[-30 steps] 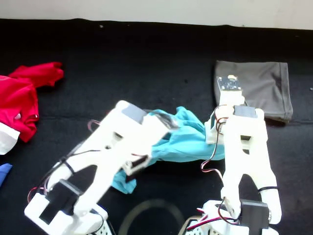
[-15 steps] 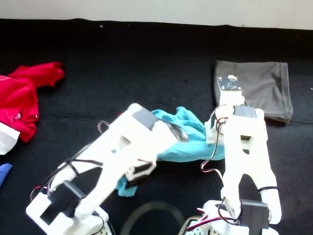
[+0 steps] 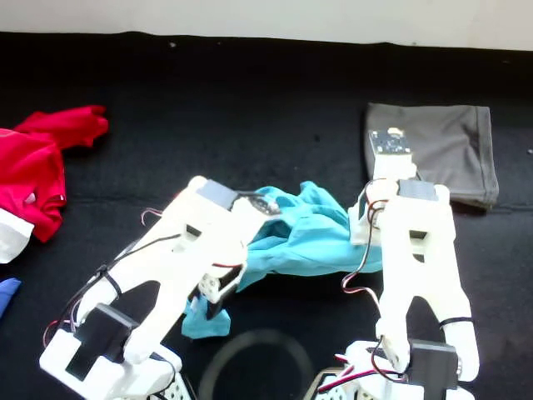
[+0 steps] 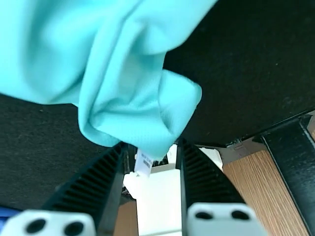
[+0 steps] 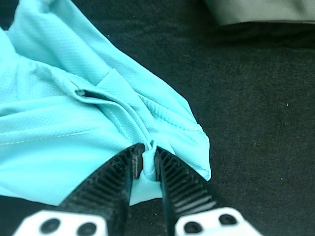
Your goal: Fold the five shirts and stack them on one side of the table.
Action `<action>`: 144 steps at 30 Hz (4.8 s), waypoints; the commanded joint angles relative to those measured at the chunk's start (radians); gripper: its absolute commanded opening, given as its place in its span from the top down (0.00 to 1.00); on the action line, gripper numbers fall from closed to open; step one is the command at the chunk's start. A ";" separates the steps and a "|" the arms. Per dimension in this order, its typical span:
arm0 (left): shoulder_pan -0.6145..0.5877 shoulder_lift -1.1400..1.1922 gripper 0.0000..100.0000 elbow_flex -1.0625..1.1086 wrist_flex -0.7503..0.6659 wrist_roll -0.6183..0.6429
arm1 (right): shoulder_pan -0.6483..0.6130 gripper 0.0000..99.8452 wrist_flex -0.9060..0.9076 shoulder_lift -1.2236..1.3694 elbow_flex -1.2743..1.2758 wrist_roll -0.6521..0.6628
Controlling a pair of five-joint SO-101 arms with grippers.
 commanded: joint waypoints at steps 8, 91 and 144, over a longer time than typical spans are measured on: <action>-0.165 -0.007 0.85 0.010 0.018 0.008 | -0.022 0.99 -0.004 -0.047 -0.008 -0.005; -0.493 -0.007 0.98 -0.071 0.138 -0.657 | -0.028 0.82 0.306 -0.378 -0.065 0.333; -0.759 -0.007 0.98 -0.259 0.018 -0.646 | -0.111 0.84 0.547 0.645 -1.253 0.095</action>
